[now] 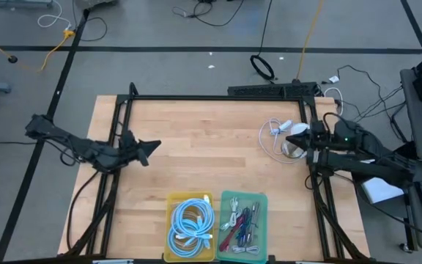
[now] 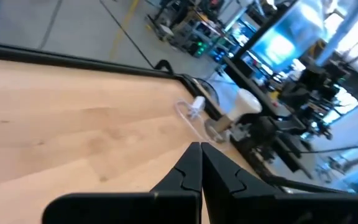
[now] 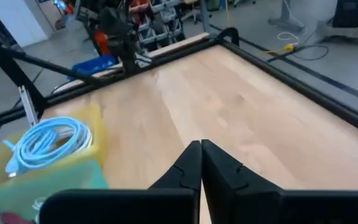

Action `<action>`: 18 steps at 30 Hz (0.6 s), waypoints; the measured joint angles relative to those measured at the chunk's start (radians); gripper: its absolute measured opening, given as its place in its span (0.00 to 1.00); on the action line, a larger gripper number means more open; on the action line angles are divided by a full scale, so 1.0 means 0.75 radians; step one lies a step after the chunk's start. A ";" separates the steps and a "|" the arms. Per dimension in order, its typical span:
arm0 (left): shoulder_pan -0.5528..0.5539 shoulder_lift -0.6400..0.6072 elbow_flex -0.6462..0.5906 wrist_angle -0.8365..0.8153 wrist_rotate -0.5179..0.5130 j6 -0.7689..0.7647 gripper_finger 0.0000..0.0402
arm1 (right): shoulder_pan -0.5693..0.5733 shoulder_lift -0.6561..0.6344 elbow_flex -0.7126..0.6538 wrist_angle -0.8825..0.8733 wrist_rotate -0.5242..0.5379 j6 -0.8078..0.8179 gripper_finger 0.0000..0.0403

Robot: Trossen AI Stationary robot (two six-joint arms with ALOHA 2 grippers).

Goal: Pick & Place USB Port
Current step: Adjust the bins

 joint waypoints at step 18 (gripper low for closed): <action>0.000 -0.001 -0.057 0.002 -0.117 -0.053 0.00 | 0.157 -0.011 -0.264 0.192 -0.062 0.155 0.00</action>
